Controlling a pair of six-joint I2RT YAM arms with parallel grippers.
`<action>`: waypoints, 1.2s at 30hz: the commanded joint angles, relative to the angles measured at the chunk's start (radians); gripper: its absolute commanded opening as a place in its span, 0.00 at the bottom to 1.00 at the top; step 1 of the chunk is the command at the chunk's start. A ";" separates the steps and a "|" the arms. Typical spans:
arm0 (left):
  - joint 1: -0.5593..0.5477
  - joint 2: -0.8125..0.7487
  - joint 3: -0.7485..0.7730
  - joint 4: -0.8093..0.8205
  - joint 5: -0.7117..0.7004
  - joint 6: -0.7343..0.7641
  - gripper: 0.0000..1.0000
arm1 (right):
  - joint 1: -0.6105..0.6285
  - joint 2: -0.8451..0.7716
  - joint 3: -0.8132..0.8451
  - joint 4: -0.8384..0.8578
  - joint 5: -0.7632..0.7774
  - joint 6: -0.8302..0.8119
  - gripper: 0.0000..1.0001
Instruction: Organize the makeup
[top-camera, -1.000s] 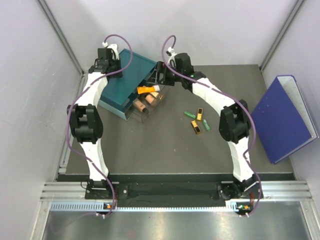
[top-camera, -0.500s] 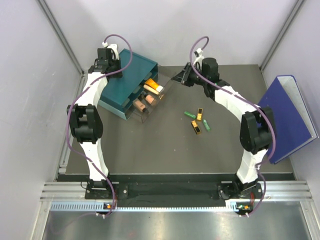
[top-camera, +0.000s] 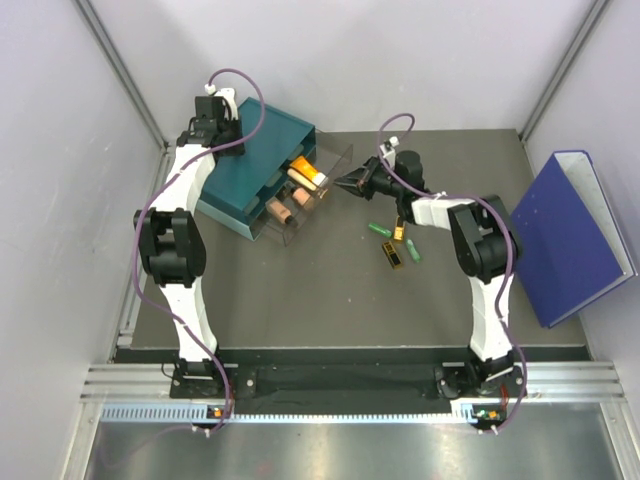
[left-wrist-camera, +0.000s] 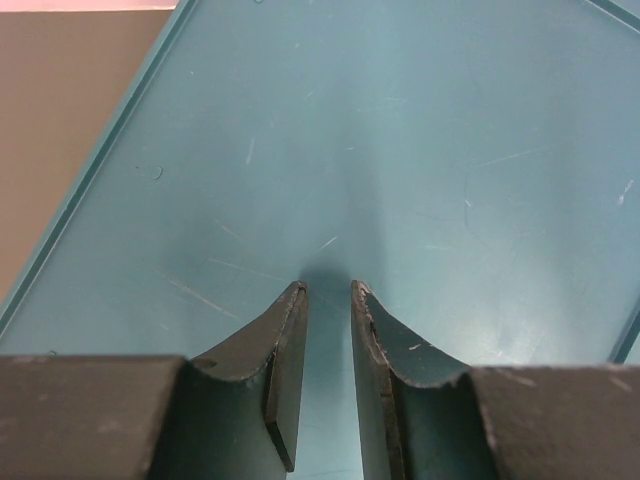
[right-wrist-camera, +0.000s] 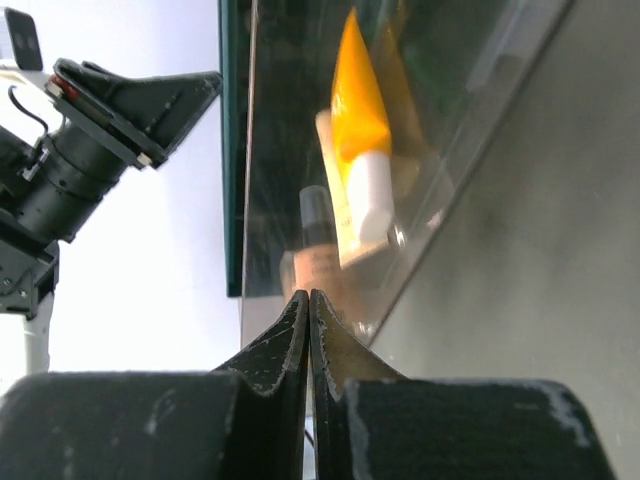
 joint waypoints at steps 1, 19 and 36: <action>-0.005 0.085 -0.052 -0.269 0.009 0.002 0.30 | 0.004 0.060 0.137 0.085 -0.025 0.038 0.00; -0.011 0.100 -0.035 -0.282 0.009 0.002 0.30 | 0.122 0.382 0.686 -0.227 -0.037 -0.042 0.00; -0.035 0.114 -0.030 -0.282 0.019 0.000 0.30 | 0.174 0.476 0.870 -0.236 -0.064 -0.011 0.03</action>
